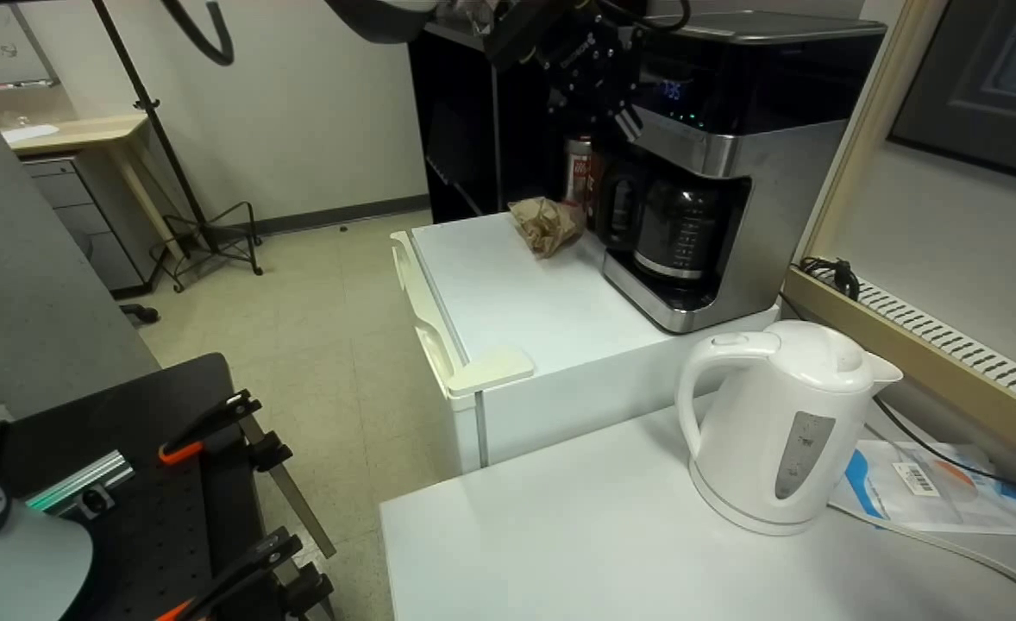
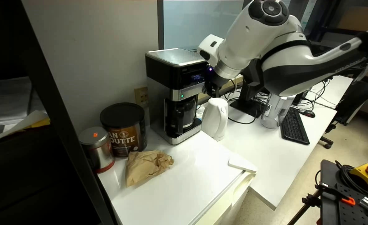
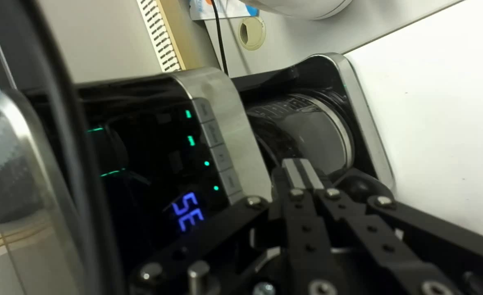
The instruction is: Press a button on the right side of the coffee machine
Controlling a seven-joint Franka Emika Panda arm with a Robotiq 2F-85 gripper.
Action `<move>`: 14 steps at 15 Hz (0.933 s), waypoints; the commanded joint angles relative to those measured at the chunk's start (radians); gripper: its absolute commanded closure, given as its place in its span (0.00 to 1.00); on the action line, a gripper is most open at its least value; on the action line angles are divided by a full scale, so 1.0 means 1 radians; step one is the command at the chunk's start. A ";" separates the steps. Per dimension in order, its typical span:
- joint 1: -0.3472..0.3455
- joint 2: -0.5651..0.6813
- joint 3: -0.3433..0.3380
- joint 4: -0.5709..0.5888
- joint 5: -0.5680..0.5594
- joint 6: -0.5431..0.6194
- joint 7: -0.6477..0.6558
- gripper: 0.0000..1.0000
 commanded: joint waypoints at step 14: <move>0.028 -0.286 0.052 -0.331 -0.025 -0.031 -0.066 1.00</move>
